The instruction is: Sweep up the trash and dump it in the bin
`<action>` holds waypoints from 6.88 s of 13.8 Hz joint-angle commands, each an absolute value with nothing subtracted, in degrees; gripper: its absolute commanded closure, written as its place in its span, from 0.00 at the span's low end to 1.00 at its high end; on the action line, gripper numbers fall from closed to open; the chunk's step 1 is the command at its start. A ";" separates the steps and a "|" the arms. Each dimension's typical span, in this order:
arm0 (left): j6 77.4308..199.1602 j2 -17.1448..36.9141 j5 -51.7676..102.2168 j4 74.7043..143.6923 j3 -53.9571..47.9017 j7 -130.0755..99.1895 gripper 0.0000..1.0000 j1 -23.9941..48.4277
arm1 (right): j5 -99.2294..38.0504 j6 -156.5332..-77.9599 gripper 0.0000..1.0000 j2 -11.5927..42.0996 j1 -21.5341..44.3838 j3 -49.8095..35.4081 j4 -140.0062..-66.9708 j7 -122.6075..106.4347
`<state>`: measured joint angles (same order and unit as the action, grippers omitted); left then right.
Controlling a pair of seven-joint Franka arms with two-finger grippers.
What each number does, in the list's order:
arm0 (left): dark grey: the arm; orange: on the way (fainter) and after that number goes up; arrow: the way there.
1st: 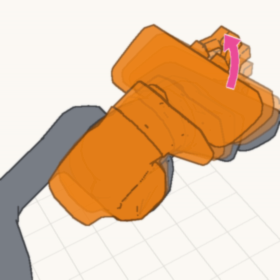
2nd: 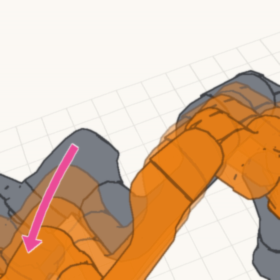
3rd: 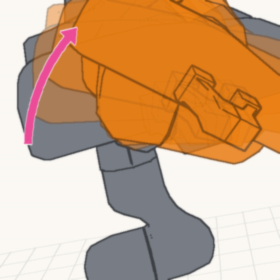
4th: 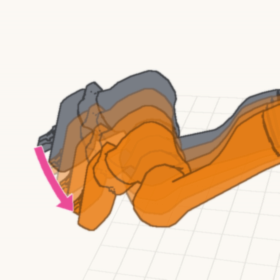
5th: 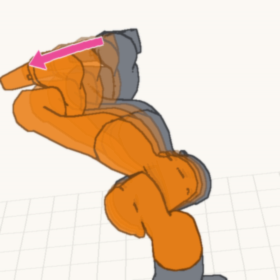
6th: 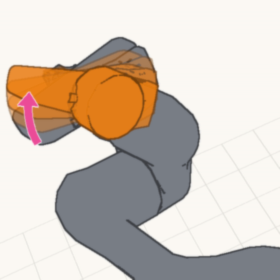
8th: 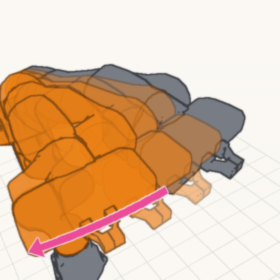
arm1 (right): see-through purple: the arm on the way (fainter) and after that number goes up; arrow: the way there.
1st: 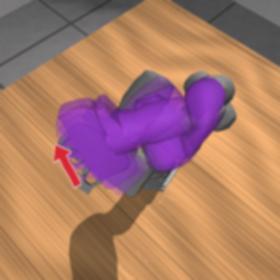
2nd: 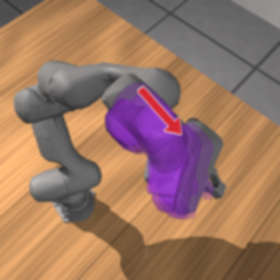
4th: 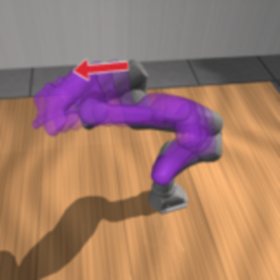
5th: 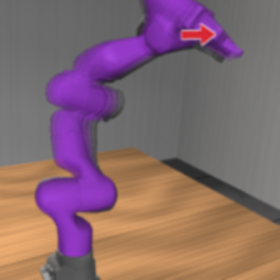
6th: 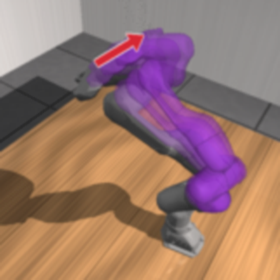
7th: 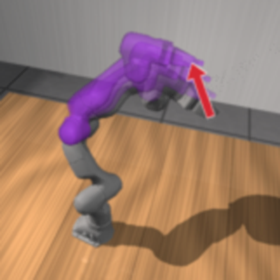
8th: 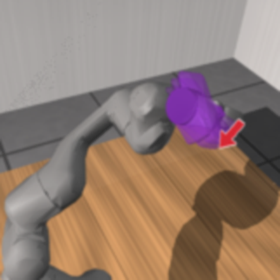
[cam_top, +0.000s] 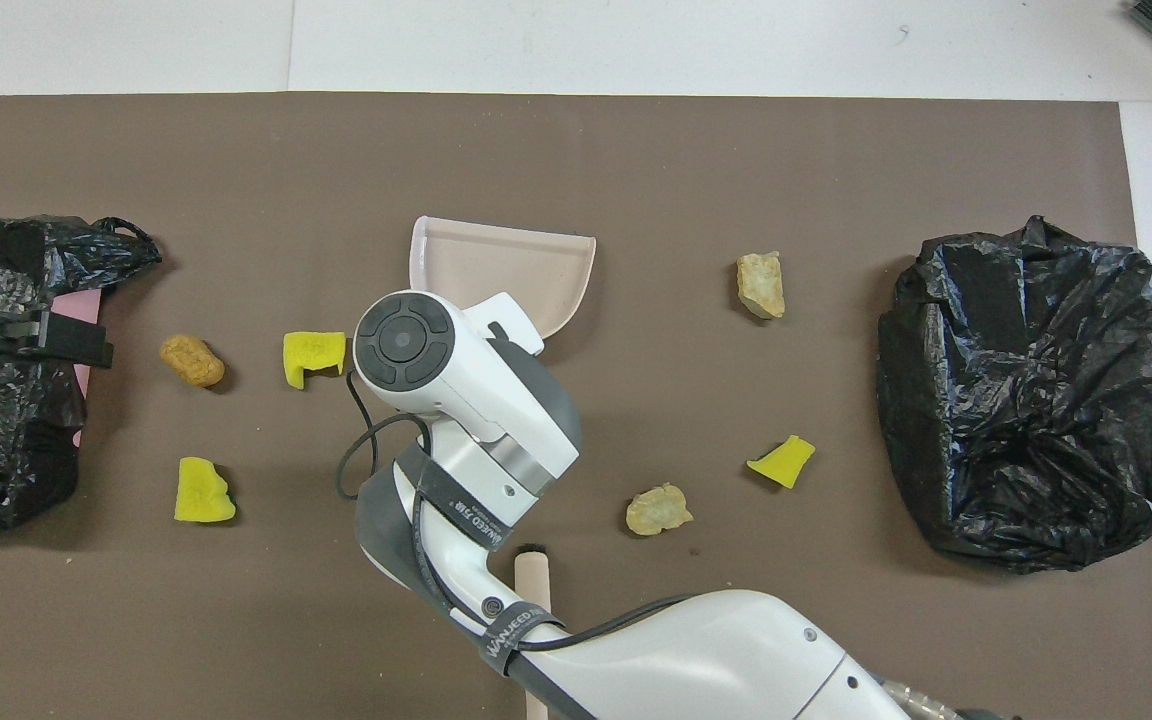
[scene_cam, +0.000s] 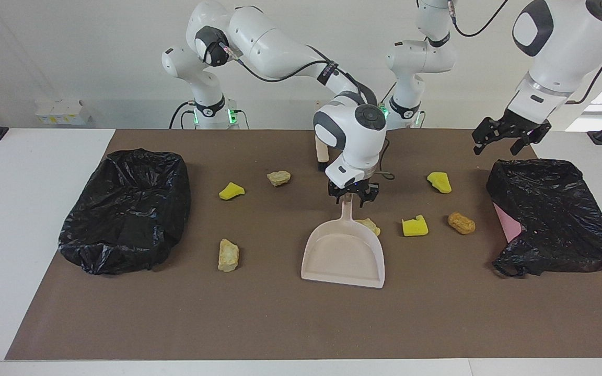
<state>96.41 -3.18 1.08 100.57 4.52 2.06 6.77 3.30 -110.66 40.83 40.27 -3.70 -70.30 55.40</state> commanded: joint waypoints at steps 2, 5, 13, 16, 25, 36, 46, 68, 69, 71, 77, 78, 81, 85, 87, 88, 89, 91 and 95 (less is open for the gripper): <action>101.16 -6.85 1.93 109.05 5.19 3.34 0.00 8.09 | 3.69 -109.95 0.76 39.99 39.56 -3.60 -71.37 57.30; 103.62 -8.17 1.93 112.15 5.27 3.60 0.00 8.79 | 3.69 -107.32 1.00 38.33 38.06 -3.43 -71.28 56.34; 103.62 -8.09 1.93 112.15 5.27 3.08 0.00 11.94 | 4.31 -104.06 1.00 29.46 30.33 -3.52 -76.36 24.58; 103.88 -8.17 1.93 113.63 5.27 2.72 0.00 15.02 | 4.48 -102.84 1.00 25.23 26.56 -3.52 -79.89 3.58; 118.38 -7.03 2.99 125.85 5.27 -11.23 0.00 30.22 | 8.08 -103.69 1.00 22.95 20.22 -3.43 -85.24 -44.87; 125.24 -7.38 2.99 134.81 5.27 -29.34 0.00 48.68 | 16.96 -115.83 1.00 20.30 21.54 -3.52 -98.70 -65.20; 134.81 -16.96 3.78 150.46 5.01 -54.11 0.00 69.68 | 16.44 -117.42 1.00 21.18 21.97 -3.60 -98.79 -65.39; 121.64 -15.39 3.17 141.16 5.71 -56.95 1.00 50.92 | 15.82 -117.86 1.00 21.09 21.97 -3.69 -99.05 -61.52; 121.47 -14.68 1.60 140.72 5.71 -56.95 1.00 48.63 | 15.82 -117.86 1.00 21.09 21.97 -3.69 -99.05 -61.52; 121.03 -13.98 0.00 139.40 5.71 -57.04 1.00 42.66 | 15.82 -117.86 1.00 21.09 21.97 -3.69 -99.05 -61.52; 115.40 -13.18 -2.90 135.61 5.71 -48.90 1.00 27.19 | 15.73 -117.60 1.00 21.09 21.97 -3.87 -99.05 -57.40; 115.40 -12.84 -2.90 135.79 5.71 -46.52 1.00 24.11 | 15.73 -117.51 1.00 21.09 21.97 -3.95 -99.05 -56.52; 114.53 -12.92 -3.34 136.32 5.71 -41.07 1.00 16.29 | 15.73 -117.33 1.00 21.01 21.97 -4.04 -99.05 -55.99; 116.71 -11.78 -4.39 136.14 5.71 -27.72 1.00 6.70 | 15.73 -117.25 1.00 21.01 21.97 -4.13 -99.05 -55.99; 121.00 -8.80 -4.39 136.05 5.54 -24.62 1.00 6.24 | 15.73 -117.33 1.00 21.01 21.97 -4.13 -99.05 -55.99; 122.59 -7.40 -4.39 136.05 5.45 -24.26 1.00 6.76 | 15.73 -117.33 1.00 21.01 21.97 -4.04 -99.05 -55.99; 124.09 -5.82 -4.31 136.05 5.28 -22.87 1.00 7.20 | 15.73 -117.33 1.00 21.01 21.97 -4.13 -99.05 -55.99; 124.89 -4.84 -2.91 135.70 5.01 -18.91 1.00 8.95 | 15.73 -117.33 1.00 21.01 21.97 -4.13 -99.14 -55.99; 126.21 -4.57 5.08 135.53 4.83 -13.62 1.00 15.62 | 15.73 -117.51 1.00 20.83 21.97 -4.13 -99.58 -55.99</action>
